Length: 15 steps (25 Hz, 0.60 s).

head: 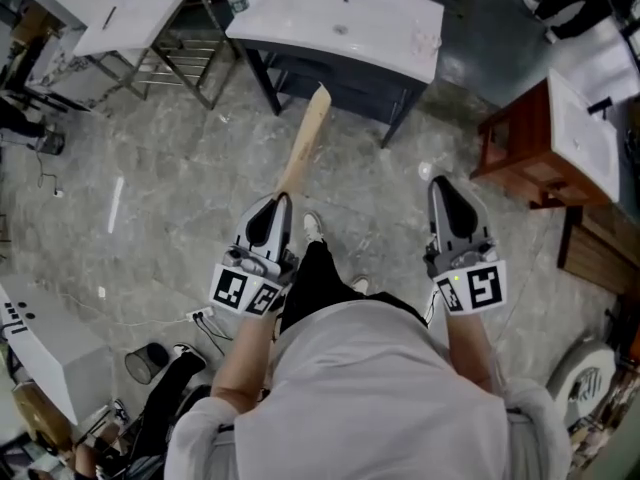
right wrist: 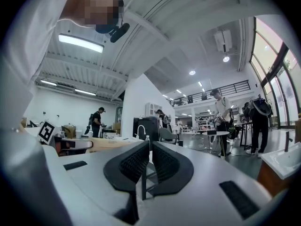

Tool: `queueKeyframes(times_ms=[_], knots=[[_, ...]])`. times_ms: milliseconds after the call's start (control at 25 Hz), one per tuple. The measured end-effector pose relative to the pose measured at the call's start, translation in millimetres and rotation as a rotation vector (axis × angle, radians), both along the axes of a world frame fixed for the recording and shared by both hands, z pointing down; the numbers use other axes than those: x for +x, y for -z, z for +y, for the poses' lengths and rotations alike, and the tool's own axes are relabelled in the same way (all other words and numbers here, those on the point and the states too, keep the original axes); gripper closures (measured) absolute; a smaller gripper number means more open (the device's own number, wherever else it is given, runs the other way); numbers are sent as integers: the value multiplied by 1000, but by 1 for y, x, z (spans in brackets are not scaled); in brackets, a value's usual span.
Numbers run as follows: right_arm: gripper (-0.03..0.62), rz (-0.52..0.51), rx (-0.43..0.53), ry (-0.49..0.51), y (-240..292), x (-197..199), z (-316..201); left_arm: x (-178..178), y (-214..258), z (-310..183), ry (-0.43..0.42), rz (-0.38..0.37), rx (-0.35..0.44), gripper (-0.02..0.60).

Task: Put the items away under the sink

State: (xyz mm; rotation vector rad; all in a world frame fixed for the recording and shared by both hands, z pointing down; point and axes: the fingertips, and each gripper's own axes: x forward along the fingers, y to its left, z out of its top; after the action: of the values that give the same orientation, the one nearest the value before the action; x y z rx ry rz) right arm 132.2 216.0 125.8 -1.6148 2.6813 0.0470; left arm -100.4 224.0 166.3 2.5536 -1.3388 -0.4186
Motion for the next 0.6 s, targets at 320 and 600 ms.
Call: queueKeyframes(times_ms=[320, 600], knots=[[549, 2, -36, -3, -10, -39, -87, -25, 3, -91, -43, 1, 15, 575], [549, 24, -49, -13, -8, -69, -137, -53, 2, -148, -49, 26, 10, 575]])
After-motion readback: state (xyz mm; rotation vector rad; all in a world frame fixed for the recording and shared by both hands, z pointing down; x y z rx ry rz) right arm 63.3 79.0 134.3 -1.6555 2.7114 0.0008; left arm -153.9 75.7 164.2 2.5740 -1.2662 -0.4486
